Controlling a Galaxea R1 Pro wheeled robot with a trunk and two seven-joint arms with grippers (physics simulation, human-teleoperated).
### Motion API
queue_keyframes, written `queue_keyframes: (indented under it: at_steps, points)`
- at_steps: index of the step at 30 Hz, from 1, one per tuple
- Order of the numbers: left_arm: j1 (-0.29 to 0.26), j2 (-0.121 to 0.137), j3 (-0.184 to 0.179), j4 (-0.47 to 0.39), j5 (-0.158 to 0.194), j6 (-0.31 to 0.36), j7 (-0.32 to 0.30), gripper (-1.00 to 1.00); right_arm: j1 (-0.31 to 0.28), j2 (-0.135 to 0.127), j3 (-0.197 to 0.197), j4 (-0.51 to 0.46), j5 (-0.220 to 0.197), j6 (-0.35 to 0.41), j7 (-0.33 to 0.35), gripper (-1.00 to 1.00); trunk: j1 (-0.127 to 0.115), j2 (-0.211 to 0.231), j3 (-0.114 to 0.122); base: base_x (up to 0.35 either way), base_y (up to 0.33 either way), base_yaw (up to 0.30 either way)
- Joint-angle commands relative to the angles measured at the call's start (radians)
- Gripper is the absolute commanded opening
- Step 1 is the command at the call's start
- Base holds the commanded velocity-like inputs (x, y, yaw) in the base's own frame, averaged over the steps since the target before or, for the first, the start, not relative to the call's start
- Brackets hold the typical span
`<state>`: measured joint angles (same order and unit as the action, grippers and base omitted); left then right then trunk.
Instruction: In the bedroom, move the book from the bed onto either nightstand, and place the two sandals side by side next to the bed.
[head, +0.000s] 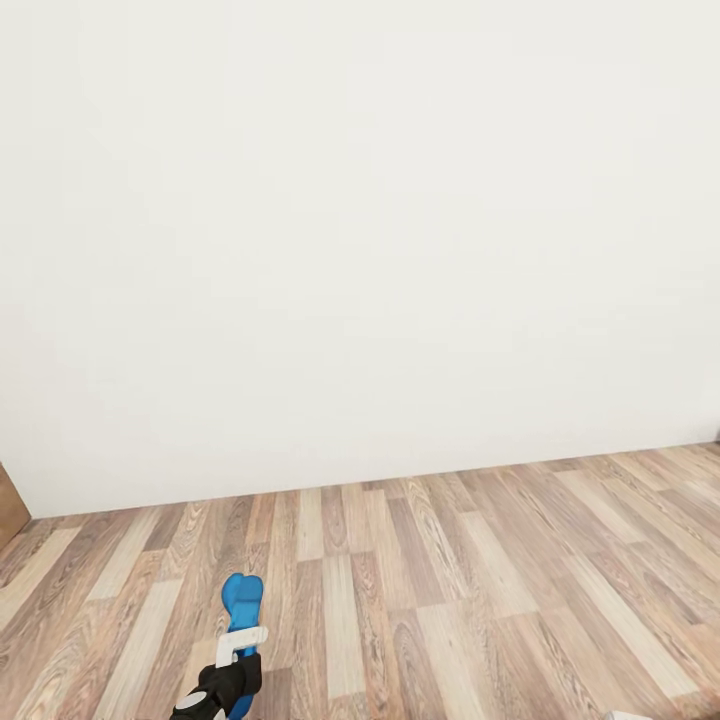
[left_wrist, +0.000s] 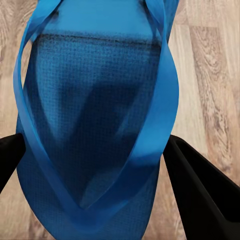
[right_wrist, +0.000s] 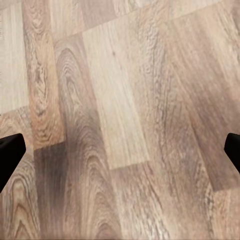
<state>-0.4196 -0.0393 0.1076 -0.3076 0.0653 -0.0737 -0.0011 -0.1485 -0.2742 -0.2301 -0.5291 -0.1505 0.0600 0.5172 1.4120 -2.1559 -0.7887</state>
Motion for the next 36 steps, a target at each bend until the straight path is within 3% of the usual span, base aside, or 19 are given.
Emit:
queue_keyframes:
  at_steps: [1,36]
  points:
    - [-0.001,-0.001,0.003,0.001,0.007,-0.003,0.0,-1.0,0.0,0.0,-0.003,0.0,-0.009,0.006,0.006,1.0,0.0,0.0,-0.002,0.0,0.0,0.117]
    - [-0.001,-0.001,0.004,0.001,0.007,-0.003,0.0,-1.0,-0.001,0.001,-0.003,0.0,-0.012,0.008,0.006,1.0,0.0,0.0,-0.011,0.0,0.0,0.265]
